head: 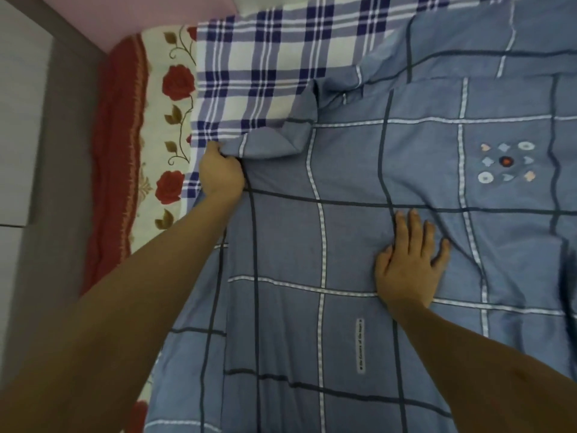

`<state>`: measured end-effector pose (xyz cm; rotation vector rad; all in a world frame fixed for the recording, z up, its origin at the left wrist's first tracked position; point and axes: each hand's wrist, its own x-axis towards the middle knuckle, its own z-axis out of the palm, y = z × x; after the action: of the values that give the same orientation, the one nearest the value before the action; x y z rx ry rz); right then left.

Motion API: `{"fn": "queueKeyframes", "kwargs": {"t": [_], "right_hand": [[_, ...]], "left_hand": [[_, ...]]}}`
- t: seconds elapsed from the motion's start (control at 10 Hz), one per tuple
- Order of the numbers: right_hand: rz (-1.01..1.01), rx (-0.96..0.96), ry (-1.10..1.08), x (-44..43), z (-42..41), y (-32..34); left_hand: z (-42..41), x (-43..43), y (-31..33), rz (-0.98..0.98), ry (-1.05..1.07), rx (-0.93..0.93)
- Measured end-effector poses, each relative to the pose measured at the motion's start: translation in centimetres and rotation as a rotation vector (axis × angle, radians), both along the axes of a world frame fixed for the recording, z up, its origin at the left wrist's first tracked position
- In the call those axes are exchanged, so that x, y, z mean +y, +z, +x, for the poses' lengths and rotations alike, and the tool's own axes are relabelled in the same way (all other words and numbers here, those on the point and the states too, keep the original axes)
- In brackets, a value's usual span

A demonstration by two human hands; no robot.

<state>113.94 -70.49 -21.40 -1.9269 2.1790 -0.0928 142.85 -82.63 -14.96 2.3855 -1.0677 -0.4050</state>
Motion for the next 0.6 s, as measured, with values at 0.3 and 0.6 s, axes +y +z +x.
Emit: {"fn": "queueKeyframes", "kwargs": {"t": [0.3,0.6], "right_hand": [[-0.040,-0.016,0.021,-0.2,0.1,-0.4],[-0.044,-0.028,0.009,-0.4,0.0,-0.3]], "left_hand": [[1.0,-3.6,-1.6,-0.327,0.589,0.340],[-5.5,-7.6,0.8,0.171,-0.568,-0.187]]}}
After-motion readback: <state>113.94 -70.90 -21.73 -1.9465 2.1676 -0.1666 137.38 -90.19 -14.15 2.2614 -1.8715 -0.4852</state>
